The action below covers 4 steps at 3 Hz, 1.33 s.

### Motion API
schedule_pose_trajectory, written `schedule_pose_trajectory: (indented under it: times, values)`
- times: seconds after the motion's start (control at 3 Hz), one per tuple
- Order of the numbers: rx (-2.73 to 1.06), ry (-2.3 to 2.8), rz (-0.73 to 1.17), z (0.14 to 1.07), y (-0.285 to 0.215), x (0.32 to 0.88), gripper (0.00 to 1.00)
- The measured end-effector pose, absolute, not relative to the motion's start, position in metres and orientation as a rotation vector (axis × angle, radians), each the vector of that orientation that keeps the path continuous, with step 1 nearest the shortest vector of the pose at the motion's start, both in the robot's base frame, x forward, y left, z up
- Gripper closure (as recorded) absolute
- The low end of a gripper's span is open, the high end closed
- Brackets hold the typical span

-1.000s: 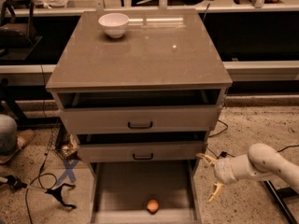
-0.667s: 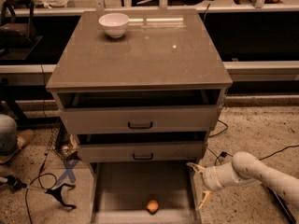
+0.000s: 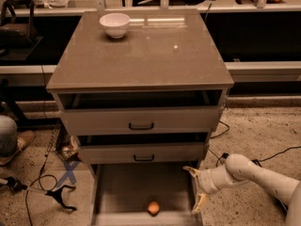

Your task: Pick orange from bottom drawer and place on counter

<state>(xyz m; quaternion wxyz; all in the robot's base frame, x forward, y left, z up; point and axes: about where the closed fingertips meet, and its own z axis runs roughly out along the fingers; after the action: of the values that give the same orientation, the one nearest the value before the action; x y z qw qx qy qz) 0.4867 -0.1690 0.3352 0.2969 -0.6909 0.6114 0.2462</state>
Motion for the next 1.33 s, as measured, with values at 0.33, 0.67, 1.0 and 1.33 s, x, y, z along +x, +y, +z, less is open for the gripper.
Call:
schedule_pose_trajectory:
  times: [0.33, 0.67, 1.0, 1.33]
  values:
    - [-1.793, 1.668, 0.692, 0.288, -0.134, 0.492, 0.0]
    - [-1.751, 1.679, 0.725, 0.253, -0.113, 0.493, 0.0]
    - [-1.695, 1.674, 0.75, 0.223, -0.092, 0.497, 0.0]
    - [-1.65, 1.678, 0.769, 0.2, -0.073, 0.502, 0.0]
